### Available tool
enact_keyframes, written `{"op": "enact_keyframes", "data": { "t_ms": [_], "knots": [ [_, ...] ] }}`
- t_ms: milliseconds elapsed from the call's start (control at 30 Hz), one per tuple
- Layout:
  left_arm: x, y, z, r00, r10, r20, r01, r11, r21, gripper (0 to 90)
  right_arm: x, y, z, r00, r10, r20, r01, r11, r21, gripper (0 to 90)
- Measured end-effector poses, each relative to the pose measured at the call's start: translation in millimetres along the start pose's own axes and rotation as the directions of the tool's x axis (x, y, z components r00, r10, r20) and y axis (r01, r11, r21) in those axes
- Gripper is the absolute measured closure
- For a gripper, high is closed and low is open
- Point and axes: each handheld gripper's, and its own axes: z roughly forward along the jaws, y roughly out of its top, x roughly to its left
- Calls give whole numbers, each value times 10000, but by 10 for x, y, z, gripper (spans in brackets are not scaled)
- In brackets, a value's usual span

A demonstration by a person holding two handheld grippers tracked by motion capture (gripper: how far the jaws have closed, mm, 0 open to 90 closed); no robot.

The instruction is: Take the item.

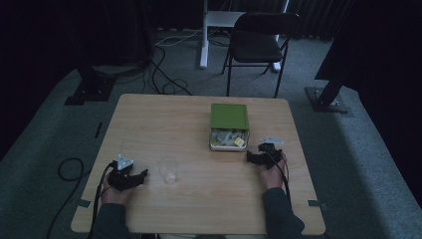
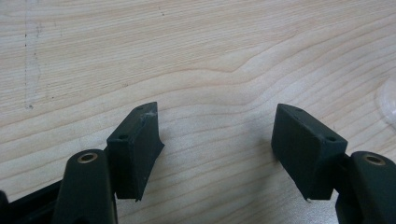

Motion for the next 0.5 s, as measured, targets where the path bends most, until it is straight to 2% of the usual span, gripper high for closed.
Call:
{"op": "enact_keyframes", "data": {
  "t_ms": [200,500],
  "knots": [
    [0,0,0,10000,0,1,0,10000,0,336,0,-16,-17,9995,-214,-214,214,9998,-16,118],
    [-1,0,0,10000,-4,0,4,10000,-2,335,3,-16,-17,9993,-256,-257,256,9997,-16,120]
  ]
}}
